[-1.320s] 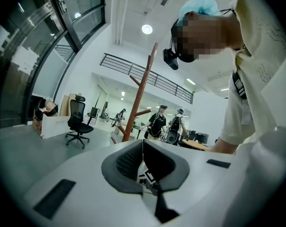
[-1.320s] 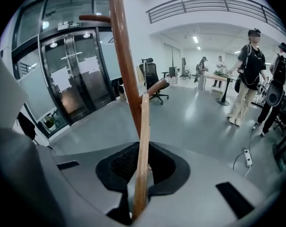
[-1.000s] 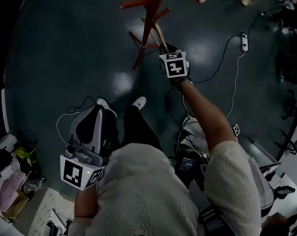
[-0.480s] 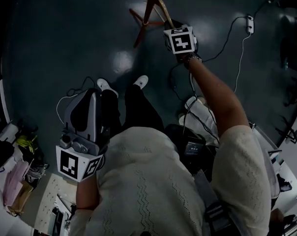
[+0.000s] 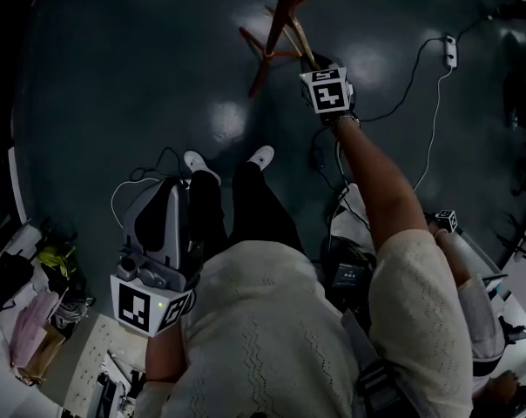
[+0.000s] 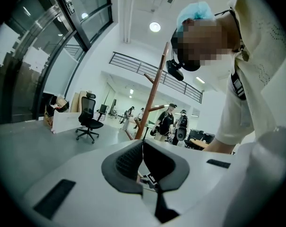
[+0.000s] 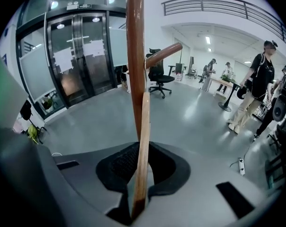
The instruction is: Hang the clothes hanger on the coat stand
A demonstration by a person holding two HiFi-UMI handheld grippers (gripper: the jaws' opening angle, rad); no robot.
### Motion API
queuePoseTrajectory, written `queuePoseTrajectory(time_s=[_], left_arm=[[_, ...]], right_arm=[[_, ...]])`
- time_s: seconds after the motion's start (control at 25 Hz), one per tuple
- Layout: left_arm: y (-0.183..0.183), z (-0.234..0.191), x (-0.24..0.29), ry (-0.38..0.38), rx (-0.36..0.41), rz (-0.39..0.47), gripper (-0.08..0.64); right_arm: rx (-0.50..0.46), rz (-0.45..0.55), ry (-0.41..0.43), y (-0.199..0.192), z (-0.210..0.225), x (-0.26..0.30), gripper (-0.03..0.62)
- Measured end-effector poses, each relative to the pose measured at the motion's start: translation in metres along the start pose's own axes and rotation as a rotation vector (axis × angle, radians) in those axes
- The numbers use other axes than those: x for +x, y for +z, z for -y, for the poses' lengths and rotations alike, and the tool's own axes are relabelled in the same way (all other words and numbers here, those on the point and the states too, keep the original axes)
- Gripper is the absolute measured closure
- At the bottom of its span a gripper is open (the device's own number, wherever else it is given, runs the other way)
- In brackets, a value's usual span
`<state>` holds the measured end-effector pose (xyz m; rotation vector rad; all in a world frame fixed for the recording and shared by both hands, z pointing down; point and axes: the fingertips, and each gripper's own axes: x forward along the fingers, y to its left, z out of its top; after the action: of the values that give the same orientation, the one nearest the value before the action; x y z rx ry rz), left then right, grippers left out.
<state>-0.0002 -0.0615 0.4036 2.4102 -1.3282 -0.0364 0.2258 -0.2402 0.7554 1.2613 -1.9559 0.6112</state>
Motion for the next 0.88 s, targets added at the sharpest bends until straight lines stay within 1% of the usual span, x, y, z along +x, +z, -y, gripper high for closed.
queuePoseTrajectory(time_s=[0.16, 0.24, 0.32, 0.48, 0.64, 0.8, 0.88], left_arm=[[0.000, -0.009, -0.008, 0.039, -0.052, 0.024, 0.548], [-0.001, -0.009, -0.012, 0.042, -0.056, 0.029, 0.548], [-0.001, -0.008, -0.015, 0.039, -0.054, 0.030, 0.548], [-0.003, -0.005, -0.018, 0.024, -0.060, 0.030, 0.548], [0.001, 0.000, -0.015, 0.003, -0.066, 0.042, 0.548], [0.001, 0.004, -0.015, -0.017, -0.057, 0.040, 0.548], [0.001, 0.006, -0.015, -0.021, -0.049, 0.038, 0.548]], right_arm=[[0.001, 0.008, 0.025, 0.000, -0.001, 0.005, 0.523], [-0.002, 0.001, 0.038, 0.000, -0.002, 0.006, 0.523], [0.006, 0.003, 0.053, 0.004, -0.006, 0.005, 0.523], [0.056, 0.001, 0.063, 0.006, -0.013, 0.004, 0.522], [0.049, 0.014, 0.050, 0.011, -0.018, -0.004, 0.522], [0.102, 0.047, 0.045, 0.011, -0.017, -0.021, 0.522], [0.161, 0.103, 0.038, 0.012, -0.014, -0.037, 0.523]])
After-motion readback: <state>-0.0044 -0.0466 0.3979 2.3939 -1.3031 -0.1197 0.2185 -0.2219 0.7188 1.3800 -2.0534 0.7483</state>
